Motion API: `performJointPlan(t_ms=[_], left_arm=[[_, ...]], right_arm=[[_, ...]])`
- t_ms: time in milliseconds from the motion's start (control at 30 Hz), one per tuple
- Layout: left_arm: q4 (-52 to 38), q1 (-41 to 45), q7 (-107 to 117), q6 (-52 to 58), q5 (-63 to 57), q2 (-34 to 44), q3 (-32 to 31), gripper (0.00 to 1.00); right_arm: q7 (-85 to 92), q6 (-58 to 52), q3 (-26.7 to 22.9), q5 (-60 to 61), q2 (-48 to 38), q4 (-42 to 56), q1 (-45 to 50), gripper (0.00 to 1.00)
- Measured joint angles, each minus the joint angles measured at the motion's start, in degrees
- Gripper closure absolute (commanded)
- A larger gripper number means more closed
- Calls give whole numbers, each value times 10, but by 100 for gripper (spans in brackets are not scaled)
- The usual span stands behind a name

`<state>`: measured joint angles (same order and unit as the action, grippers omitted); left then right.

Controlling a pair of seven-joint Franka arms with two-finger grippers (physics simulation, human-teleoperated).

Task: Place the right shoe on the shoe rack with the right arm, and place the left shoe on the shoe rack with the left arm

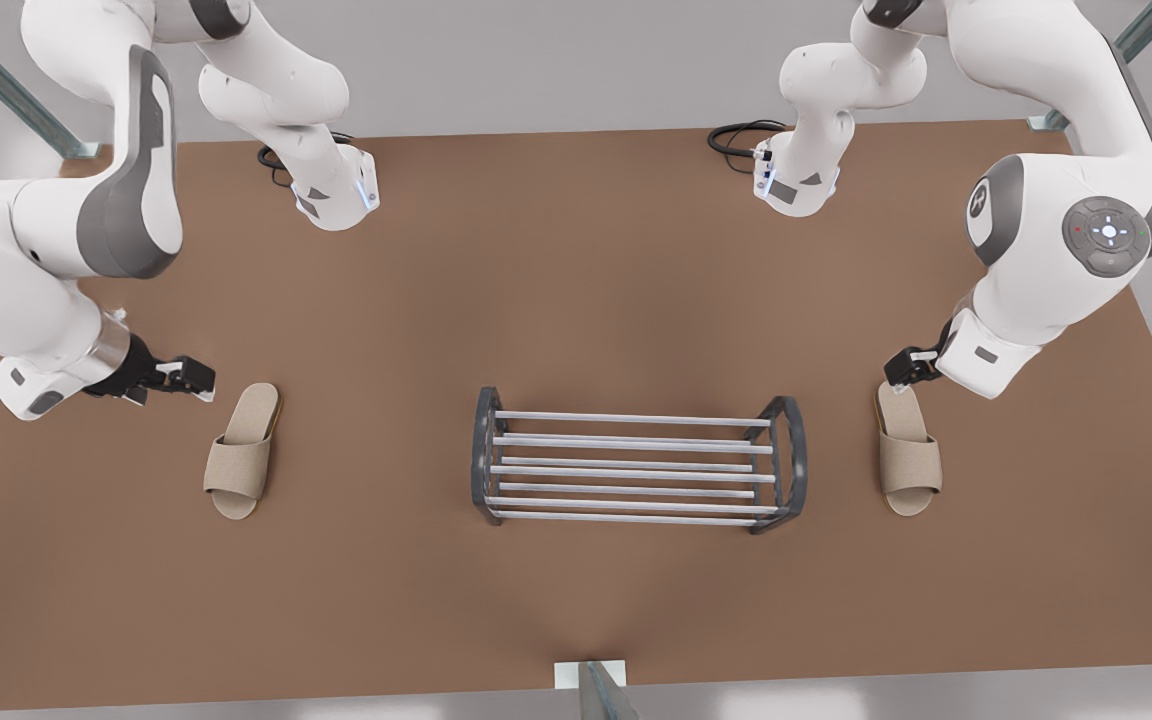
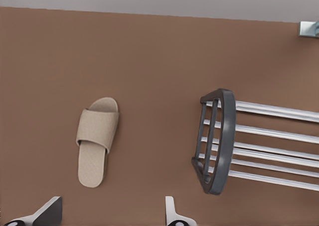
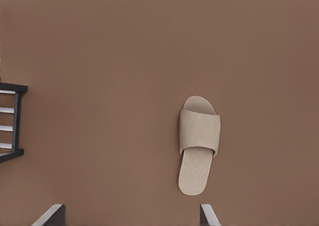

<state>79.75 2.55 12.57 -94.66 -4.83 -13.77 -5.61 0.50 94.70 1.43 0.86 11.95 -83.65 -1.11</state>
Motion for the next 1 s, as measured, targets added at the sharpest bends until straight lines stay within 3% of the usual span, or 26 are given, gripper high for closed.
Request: performJointPlan(t_ms=[100,133,233,300,367,433,533,633,700,833,1000], left_arm=[[20,1,-21,-5,-34,-2,-2,0],[89,3,-34,-20,-64,24,-3,0],[419,41,-70,-164,-146,155,34,0],[543,92,-88,-294,-236,171,98,0],[603,85,-77,-415,-360,159,153,0],[623,48,-34,-519,-527,134,202,0],[598,-51,78,-626,-765,83,217,0],[549,3,218,-695,-913,14,206,0],[531,23,321,-725,-994,-5,191,0],[525,35,532,-741,-1239,-16,177,0],[541,48,729,-712,-1455,-33,178,0]], right_arm=[[-3,11,1,-13,6,-19,7,0],[-2,21,6,-27,0,-38,5,0],[2,66,61,-142,-25,-129,3,0],[2,110,100,-253,-36,-204,7,0],[-9,177,117,-399,-46,-314,12,0],[-39,250,119,-609,-50,-403,4,0],[-130,348,100,-996,-42,-481,-32,0],[-248,422,31,-1355,-30,-500,-61,0],[-325,453,10,-1517,-20,-504,-71,0],[-454,502,3,-1661,-13,-492,-60,0],[-595,528,2,-1669,-12,-518,-62,0]])
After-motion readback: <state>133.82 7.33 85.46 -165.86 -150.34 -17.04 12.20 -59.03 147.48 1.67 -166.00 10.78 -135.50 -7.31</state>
